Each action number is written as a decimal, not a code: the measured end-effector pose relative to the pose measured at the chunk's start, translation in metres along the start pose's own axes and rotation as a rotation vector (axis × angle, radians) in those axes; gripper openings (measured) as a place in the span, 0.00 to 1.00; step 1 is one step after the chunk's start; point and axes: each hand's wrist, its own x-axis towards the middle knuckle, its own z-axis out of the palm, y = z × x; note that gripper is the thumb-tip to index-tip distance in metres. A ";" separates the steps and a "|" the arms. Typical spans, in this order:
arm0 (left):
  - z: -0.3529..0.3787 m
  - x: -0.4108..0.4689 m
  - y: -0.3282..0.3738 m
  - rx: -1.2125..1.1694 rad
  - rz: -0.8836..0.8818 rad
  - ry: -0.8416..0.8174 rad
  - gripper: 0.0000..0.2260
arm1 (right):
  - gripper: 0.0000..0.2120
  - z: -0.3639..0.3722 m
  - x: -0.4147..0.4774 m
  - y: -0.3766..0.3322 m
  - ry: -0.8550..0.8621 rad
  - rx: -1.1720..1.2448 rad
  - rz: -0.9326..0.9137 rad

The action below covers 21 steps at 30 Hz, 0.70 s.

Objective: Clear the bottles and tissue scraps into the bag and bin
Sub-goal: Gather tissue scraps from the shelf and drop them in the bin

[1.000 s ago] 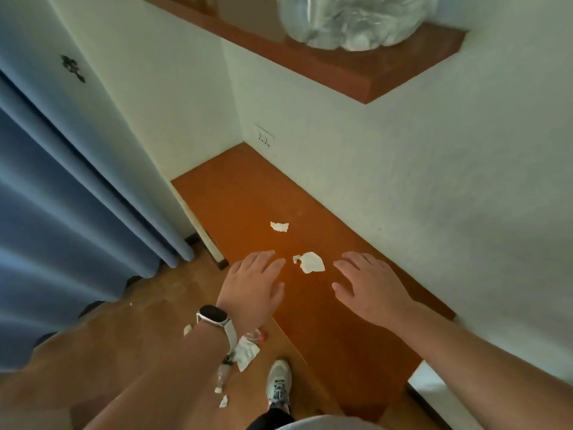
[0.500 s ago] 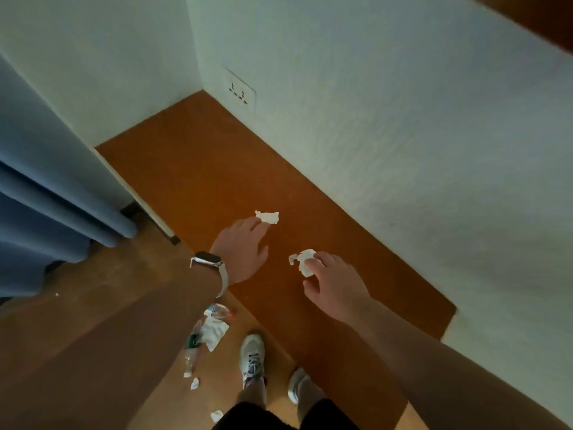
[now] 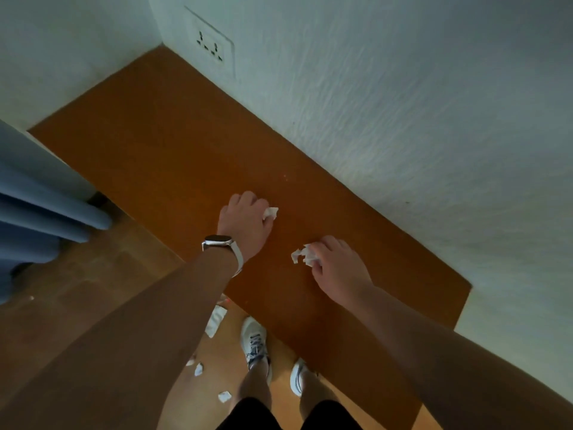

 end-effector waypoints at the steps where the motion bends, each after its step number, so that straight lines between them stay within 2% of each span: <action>1: 0.001 0.000 -0.001 -0.009 0.007 0.003 0.11 | 0.15 0.001 0.000 -0.001 -0.002 0.011 0.004; 6: 0.000 -0.008 -0.003 -0.073 0.014 -0.014 0.09 | 0.08 0.000 -0.004 -0.003 -0.026 0.040 0.040; 12: -0.005 -0.026 0.006 -0.189 0.034 -0.077 0.07 | 0.06 -0.010 -0.028 0.003 0.000 0.078 0.093; 21: -0.022 -0.066 0.082 -0.280 0.177 -0.041 0.07 | 0.05 -0.046 -0.098 0.030 0.159 0.168 0.193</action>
